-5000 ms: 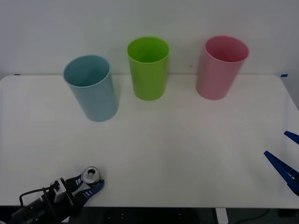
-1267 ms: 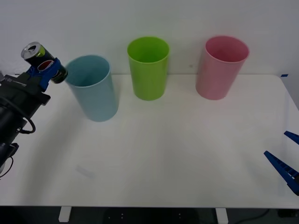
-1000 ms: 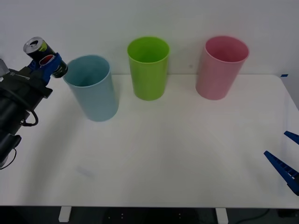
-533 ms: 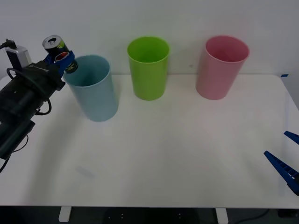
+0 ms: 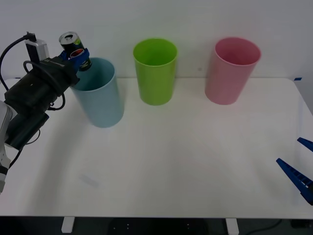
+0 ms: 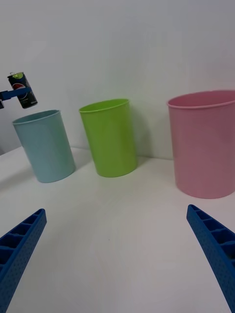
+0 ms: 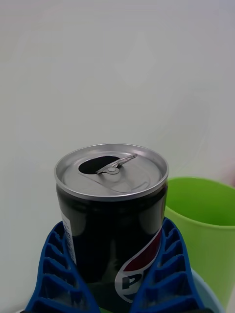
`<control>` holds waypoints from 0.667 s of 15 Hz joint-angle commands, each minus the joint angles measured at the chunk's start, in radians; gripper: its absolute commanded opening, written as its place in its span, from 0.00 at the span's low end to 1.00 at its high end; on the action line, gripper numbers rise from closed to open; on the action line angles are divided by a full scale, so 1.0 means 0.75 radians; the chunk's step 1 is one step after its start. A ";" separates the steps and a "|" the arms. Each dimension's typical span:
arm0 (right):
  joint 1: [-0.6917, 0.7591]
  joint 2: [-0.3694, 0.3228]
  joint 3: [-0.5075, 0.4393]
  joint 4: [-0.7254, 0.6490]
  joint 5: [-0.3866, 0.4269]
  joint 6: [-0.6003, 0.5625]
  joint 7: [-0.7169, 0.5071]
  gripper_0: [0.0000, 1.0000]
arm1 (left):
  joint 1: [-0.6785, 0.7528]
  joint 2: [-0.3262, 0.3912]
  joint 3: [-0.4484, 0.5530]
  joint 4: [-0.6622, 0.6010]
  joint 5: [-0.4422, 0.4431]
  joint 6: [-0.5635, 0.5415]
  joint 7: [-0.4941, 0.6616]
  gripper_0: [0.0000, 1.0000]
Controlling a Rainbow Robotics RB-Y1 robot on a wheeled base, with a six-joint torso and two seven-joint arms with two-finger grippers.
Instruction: Grasp the object on the table and drop it into the matching bin: aluminum can to the light blue bin, PET bottle to the pink bin.
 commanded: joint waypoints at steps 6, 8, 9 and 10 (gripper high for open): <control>0.000 0.000 0.000 0.000 0.000 0.000 0.000 1.00 | -0.009 0.000 -0.026 0.001 -0.009 0.017 -0.007 0.19; 0.000 0.000 0.000 0.000 0.000 0.000 0.000 1.00 | -0.009 0.000 -0.026 0.001 -0.001 0.017 -0.017 1.00; 0.000 0.000 0.000 0.000 0.000 0.000 0.000 1.00 | -0.009 0.000 -0.028 0.001 0.003 0.019 -0.023 1.00; 0.000 0.000 0.000 0.000 0.000 0.000 0.000 1.00 | -0.007 0.000 -0.026 0.001 0.010 0.017 -0.027 1.00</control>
